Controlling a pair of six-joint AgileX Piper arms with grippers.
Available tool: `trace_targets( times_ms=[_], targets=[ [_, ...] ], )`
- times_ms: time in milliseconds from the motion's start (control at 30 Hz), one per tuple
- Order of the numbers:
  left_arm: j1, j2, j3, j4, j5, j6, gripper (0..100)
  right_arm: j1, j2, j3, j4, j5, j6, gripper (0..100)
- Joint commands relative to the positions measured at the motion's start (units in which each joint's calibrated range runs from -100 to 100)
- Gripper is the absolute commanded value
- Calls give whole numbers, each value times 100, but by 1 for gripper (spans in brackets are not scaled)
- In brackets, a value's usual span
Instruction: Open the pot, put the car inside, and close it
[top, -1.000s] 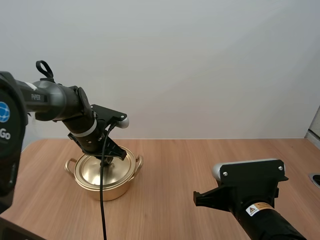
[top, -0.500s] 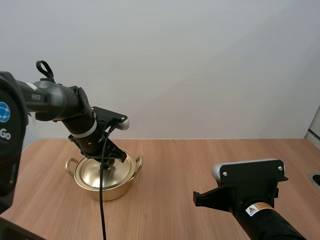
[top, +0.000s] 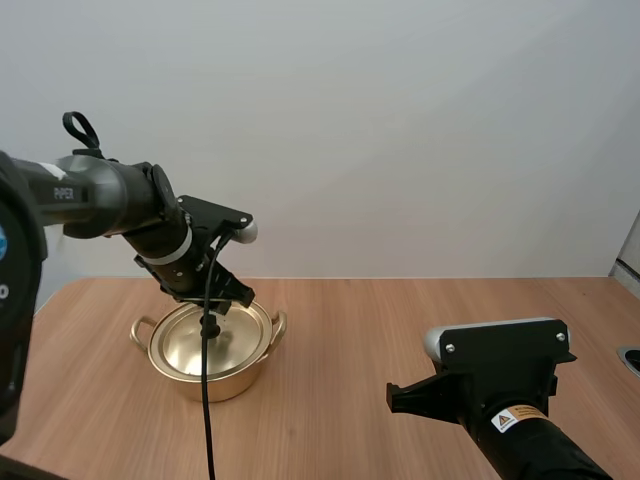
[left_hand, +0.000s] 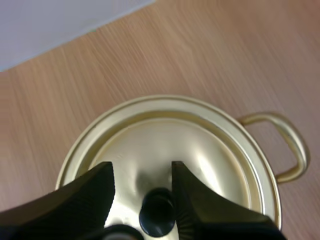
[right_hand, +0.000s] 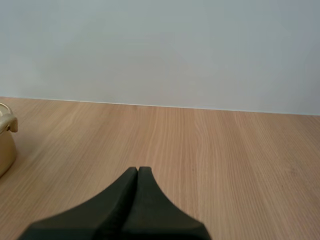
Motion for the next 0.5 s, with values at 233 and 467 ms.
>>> trace_targets(
  times_ms=[233, 467],
  targets=[
    [-5, -1611, -136, -1327, -1980, -81, 61, -1, 0, 0, 37, 12, 3, 0],
    [-5, -3006, -136, -1923, -3093, -462, 61, 16, 0, 0, 38, 12, 3, 0]
  ],
)
